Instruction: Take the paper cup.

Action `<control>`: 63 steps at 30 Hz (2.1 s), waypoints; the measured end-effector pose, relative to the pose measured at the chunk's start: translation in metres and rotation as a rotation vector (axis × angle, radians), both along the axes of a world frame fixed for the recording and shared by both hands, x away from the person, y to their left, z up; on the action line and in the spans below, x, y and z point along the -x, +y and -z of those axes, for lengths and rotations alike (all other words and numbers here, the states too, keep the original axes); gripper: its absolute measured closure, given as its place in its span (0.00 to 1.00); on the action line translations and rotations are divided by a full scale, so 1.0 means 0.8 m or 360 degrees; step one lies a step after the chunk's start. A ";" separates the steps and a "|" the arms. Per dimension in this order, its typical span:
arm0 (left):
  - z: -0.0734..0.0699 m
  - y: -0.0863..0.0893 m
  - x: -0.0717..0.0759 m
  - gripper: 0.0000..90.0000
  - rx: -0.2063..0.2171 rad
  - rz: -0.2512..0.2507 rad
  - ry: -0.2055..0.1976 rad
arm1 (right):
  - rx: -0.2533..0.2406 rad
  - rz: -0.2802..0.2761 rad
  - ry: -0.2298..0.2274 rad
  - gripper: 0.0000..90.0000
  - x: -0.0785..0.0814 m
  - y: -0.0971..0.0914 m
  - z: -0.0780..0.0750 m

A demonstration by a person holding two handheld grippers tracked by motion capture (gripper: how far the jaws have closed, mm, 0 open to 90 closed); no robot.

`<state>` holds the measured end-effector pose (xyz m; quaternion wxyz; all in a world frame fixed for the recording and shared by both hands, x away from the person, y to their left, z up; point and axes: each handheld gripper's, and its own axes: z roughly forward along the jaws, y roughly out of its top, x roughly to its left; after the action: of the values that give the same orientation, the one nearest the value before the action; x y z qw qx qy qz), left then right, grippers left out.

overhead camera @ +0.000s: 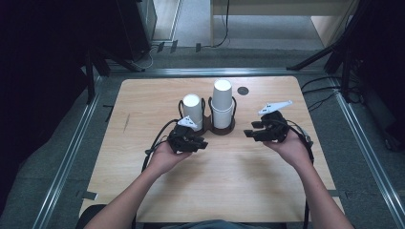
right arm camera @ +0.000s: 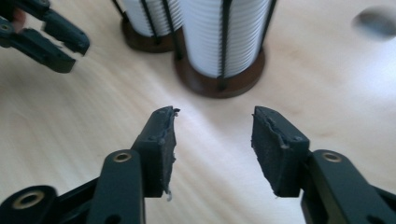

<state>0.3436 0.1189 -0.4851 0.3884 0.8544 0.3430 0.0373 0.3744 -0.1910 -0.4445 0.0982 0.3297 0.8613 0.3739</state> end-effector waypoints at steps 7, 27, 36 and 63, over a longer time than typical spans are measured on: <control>-0.009 -0.018 -0.019 0.87 0.0050 -0.0051 -0.0011 | -0.0040 -0.0069 -0.0008 0.46 -0.021 0.003 -0.034; -0.036 -0.045 -0.069 0.98 0.0138 -0.0103 -0.0078 | 0.0011 -0.0237 -0.0124 0.32 -0.084 0.054 -0.106; -0.039 -0.056 -0.081 0.98 0.0119 -0.0109 -0.0091 | -0.0021 -0.0191 -0.0095 0.25 -0.107 0.077 -0.103; -0.034 -0.054 -0.086 0.94 0.0134 -0.0132 -0.0076 | 0.0069 -0.0247 -0.0040 0.34 -0.127 0.118 -0.089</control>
<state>0.4123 0.0755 -0.4575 0.4302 0.8213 0.3700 0.0594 0.4761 -0.0970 -0.3737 0.0869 0.2549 0.8909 0.3657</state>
